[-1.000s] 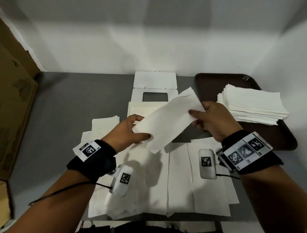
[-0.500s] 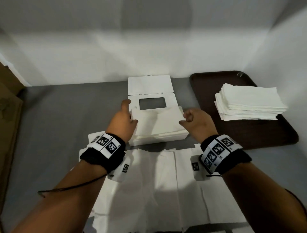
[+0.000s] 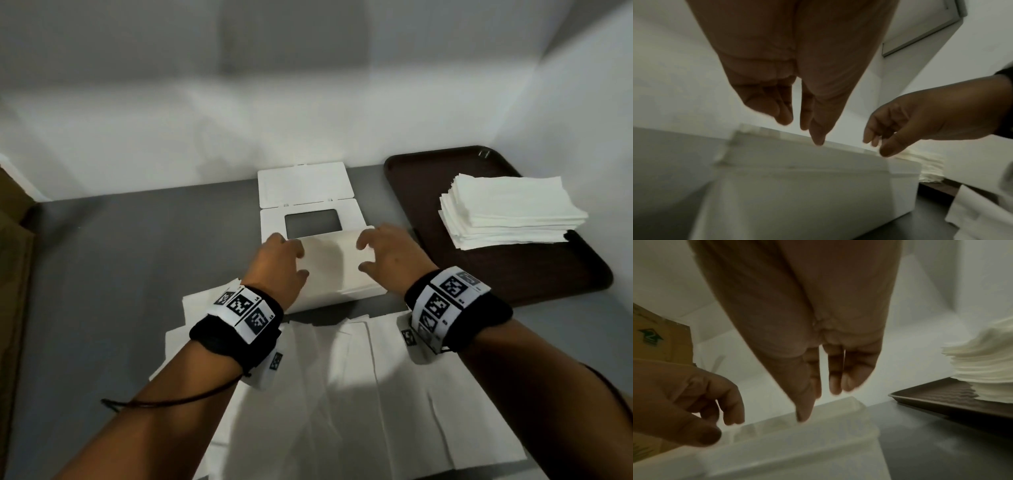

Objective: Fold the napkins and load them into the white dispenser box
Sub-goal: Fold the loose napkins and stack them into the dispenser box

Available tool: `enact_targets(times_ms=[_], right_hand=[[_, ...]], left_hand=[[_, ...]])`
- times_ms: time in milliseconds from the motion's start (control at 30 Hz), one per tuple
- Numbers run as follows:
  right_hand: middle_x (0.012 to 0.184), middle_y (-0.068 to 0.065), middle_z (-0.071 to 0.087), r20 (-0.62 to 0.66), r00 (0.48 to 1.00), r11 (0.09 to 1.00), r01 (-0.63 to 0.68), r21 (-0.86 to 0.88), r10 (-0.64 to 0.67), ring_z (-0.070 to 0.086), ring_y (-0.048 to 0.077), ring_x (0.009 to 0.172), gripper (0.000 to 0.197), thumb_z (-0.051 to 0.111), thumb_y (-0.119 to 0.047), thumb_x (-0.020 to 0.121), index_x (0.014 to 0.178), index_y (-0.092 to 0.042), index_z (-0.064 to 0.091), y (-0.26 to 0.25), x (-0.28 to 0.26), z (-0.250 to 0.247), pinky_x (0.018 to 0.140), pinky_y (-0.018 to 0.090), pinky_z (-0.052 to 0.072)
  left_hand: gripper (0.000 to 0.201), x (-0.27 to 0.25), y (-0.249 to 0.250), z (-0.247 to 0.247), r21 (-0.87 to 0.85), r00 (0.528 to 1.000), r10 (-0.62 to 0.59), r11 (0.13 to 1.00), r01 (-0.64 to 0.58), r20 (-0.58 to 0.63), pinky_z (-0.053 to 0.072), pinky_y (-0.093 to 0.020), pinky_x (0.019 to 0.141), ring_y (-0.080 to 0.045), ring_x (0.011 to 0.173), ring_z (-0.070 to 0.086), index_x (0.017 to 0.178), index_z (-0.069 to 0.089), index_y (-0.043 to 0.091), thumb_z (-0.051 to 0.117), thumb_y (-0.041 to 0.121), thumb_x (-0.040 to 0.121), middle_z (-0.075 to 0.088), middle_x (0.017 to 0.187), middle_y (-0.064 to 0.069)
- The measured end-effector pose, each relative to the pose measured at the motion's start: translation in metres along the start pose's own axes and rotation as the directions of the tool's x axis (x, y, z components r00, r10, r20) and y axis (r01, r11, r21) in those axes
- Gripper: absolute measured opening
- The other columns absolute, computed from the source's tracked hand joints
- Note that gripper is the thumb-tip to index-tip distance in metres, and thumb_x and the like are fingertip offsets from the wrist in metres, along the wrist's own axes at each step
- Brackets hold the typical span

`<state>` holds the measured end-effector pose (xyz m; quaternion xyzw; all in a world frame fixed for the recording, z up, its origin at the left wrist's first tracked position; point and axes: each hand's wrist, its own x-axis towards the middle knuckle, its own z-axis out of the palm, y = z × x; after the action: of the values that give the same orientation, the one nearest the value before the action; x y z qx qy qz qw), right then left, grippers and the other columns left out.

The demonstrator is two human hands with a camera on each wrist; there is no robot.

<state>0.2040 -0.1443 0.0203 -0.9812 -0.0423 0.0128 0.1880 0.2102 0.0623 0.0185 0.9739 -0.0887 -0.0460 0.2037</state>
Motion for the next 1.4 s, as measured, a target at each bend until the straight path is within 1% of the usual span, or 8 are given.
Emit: enact_targets(times_ms=[167,333,533,667,867,1000,1167,1400], right_hand=[[0.128,0.012,0.056,0.317,0.948,0.974,0.082,-0.211,-0.011,0.053,0.027,0.119,0.040,0.067,-0.020,0.088,0.125,-0.008,0.056,-0.025,0.012,-0.006,0.097,0.031,0.041],[0.125,0.014,0.061,0.338,0.941,0.967,0.101,-0.234,-0.016,0.057,0.029,0.117,0.038,0.069,-0.017,0.085,0.120,-0.004,0.060,-0.025,0.016,-0.003,0.098,0.032,0.045],[0.110,0.009,0.064,0.079,0.981,0.982,0.180,-0.063,-0.175,0.058,0.026,0.104,0.027,0.067,-0.027,0.088,0.108,-0.010,0.064,-0.018,0.001,-0.014,0.088,0.031,0.043],[0.083,-0.009,0.062,-0.023,0.973,0.941,0.230,0.246,-0.231,0.054,0.000,0.072,0.009,0.069,-0.027,0.084,0.084,-0.018,0.065,-0.027,-0.030,-0.020,0.067,0.016,0.038],[0.060,-0.010,0.059,0.253,0.943,0.845,0.051,0.532,-0.217,0.051,-0.004,0.049,0.013,0.074,-0.025,0.082,0.073,-0.020,0.065,-0.039,-0.074,0.002,0.051,0.010,0.040],[0.064,-0.009,0.062,0.403,0.895,0.852,-0.053,0.521,-0.191,0.060,0.008,0.063,0.014,0.073,-0.029,0.082,0.073,-0.020,0.065,-0.049,-0.092,0.029,0.066,0.030,0.052],[0.075,0.018,0.070,0.528,0.842,0.858,-0.187,0.479,-0.112,0.065,0.025,0.065,0.026,0.069,-0.027,0.085,0.081,-0.002,0.066,-0.063,-0.105,0.055,0.071,0.037,0.057],[0.060,0.016,0.051,0.492,0.871,0.873,-0.236,0.428,-0.006,0.049,0.023,0.054,0.035,0.070,-0.033,0.082,0.064,-0.006,0.058,-0.080,-0.106,0.076,0.057,0.031,0.042]], left_hand=[[0.039,0.009,0.009,0.012,0.081,0.979,-0.018,0.997,0.001,0.202,0.045,-0.034,0.090,-0.031,0.109,0.053,0.115,0.059,0.014,0.071,0.025,0.080,0.049,0.118,-0.010],[0.042,0.012,0.016,0.012,0.140,0.974,-0.064,0.990,0.035,0.215,0.047,-0.034,0.088,-0.032,0.108,0.055,0.117,0.059,0.014,0.073,0.026,0.079,0.050,0.119,-0.011],[0.024,-0.025,0.015,-0.007,-0.056,0.990,-0.114,0.992,0.110,-0.079,0.044,-0.031,0.090,-0.027,0.108,0.056,0.109,0.062,0.013,0.059,0.027,0.090,0.058,0.116,-0.010],[0.012,-0.074,0.007,-0.021,-0.201,0.948,-0.217,0.964,0.172,-0.232,0.044,-0.027,0.070,-0.022,0.088,0.062,0.085,0.060,0.015,0.059,0.027,0.089,0.064,0.090,-0.001],[0.009,-0.148,-0.019,-0.010,-0.305,0.860,-0.428,0.888,0.344,-0.276,0.038,-0.021,0.061,-0.012,0.074,0.062,0.081,0.061,0.022,0.063,0.028,0.087,0.064,0.089,0.004],[0.011,-0.181,-0.038,0.005,-0.300,0.812,-0.547,0.824,0.481,-0.201,0.036,-0.023,0.063,-0.015,0.077,0.060,0.090,0.061,0.017,0.064,0.028,0.087,0.063,0.093,0.003],[0.030,-0.197,-0.056,0.020,-0.252,0.747,-0.661,0.736,0.628,-0.067,0.038,-0.026,0.073,-0.022,0.089,0.055,0.106,0.055,0.014,0.062,0.035,0.086,0.058,0.106,-0.004],[0.043,-0.196,-0.067,0.029,-0.191,0.806,-0.590,0.798,0.571,-0.052,0.041,-0.030,0.077,-0.024,0.095,0.055,0.101,0.050,0.012,0.069,0.044,0.078,0.055,0.101,-0.003]])
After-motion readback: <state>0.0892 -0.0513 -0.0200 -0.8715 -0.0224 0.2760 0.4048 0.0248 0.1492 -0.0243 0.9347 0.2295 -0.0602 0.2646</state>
